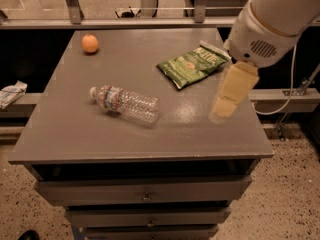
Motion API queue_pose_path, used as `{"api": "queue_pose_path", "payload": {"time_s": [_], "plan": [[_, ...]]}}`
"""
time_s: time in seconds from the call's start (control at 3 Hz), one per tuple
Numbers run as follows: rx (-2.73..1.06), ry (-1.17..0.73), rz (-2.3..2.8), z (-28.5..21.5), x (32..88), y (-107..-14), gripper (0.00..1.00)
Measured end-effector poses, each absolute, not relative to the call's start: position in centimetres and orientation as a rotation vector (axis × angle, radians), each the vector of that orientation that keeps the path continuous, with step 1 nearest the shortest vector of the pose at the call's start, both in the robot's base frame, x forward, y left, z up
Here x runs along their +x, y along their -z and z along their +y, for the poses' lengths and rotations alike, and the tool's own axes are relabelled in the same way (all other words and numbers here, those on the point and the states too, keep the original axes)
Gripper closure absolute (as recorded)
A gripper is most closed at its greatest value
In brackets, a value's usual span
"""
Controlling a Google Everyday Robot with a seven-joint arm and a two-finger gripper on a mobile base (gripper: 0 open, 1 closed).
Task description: Place water bottle upright
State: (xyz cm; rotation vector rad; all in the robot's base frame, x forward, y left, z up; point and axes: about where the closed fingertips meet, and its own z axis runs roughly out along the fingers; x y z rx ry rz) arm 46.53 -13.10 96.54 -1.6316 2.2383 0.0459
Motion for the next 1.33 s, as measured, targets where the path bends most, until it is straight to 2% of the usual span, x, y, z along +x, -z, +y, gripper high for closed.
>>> {"api": "queue_pose_path", "payload": {"time_s": [0.67,1.33], "plan": [[-1.57,-0.195,2.342,0.4,50.6,-93.8,0.0],[-1.484,-0.211,2.386,5.9,53.5,-90.0,0.0]]}}
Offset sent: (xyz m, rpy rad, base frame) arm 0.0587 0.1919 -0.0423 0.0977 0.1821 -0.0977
